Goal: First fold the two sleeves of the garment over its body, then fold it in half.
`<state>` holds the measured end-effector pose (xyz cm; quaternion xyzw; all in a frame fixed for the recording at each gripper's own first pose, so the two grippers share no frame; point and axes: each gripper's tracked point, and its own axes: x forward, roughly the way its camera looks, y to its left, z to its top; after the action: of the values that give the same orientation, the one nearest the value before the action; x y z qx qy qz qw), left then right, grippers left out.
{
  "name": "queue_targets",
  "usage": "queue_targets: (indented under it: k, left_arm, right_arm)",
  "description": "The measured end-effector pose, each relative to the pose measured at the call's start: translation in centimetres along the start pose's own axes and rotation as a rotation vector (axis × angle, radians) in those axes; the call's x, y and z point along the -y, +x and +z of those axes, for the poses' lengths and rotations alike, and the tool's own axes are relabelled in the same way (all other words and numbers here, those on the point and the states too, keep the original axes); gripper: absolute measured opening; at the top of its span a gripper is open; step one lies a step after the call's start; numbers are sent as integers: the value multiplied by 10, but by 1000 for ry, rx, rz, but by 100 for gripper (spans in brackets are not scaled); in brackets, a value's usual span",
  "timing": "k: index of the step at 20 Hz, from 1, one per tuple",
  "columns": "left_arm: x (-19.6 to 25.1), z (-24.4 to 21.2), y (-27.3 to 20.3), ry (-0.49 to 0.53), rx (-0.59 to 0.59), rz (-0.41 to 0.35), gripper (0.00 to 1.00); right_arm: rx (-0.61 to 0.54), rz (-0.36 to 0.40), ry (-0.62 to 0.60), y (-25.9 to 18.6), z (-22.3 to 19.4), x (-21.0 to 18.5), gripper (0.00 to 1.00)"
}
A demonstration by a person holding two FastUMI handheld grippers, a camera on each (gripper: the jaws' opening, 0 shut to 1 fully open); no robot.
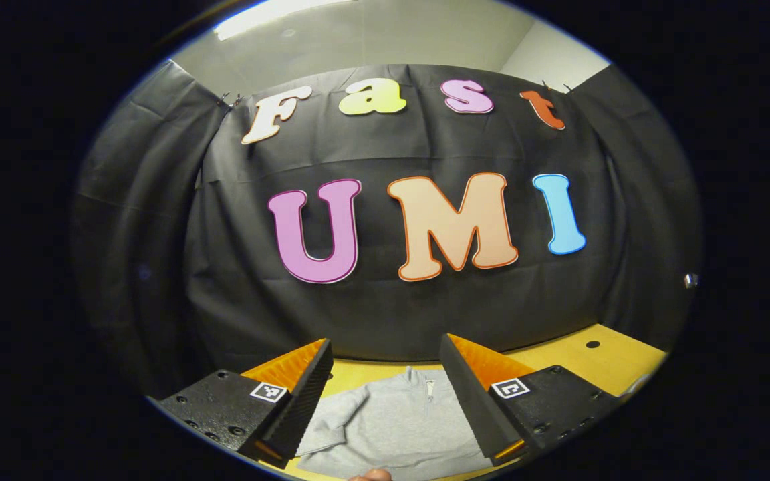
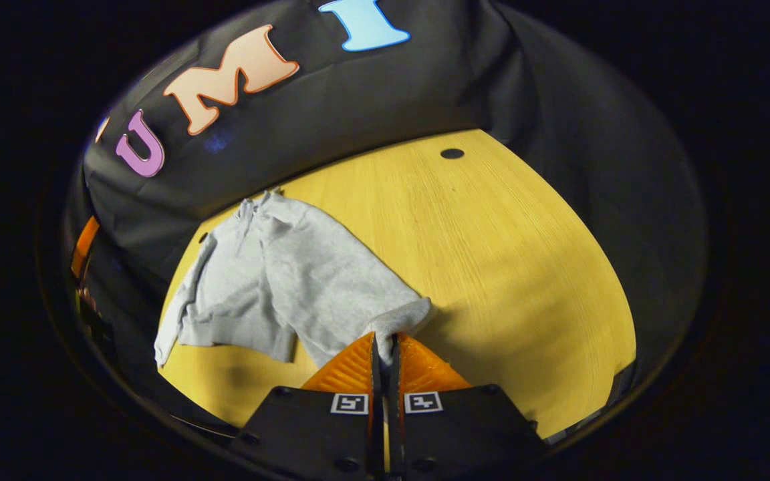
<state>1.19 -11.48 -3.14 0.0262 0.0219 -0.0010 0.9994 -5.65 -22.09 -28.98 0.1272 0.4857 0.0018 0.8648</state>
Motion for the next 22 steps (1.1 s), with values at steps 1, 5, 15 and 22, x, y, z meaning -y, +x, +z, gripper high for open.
queue_targets:
  k: [1,5,15,22]
  left_arm:
    - [-12,-5,2,3,-11,13,99]
    - [-50,-8,6,0,-23,45,94]
    - [-140,-16,5,17,-37,148,94]
    - [-204,-22,-5,18,-46,240,95]
  right_arm:
    - [17,12,12,2,10,-13,5]
    - [58,50,32,9,36,-56,5]
    - [135,114,57,33,100,-143,5]
    - [146,178,-16,55,117,-224,5]
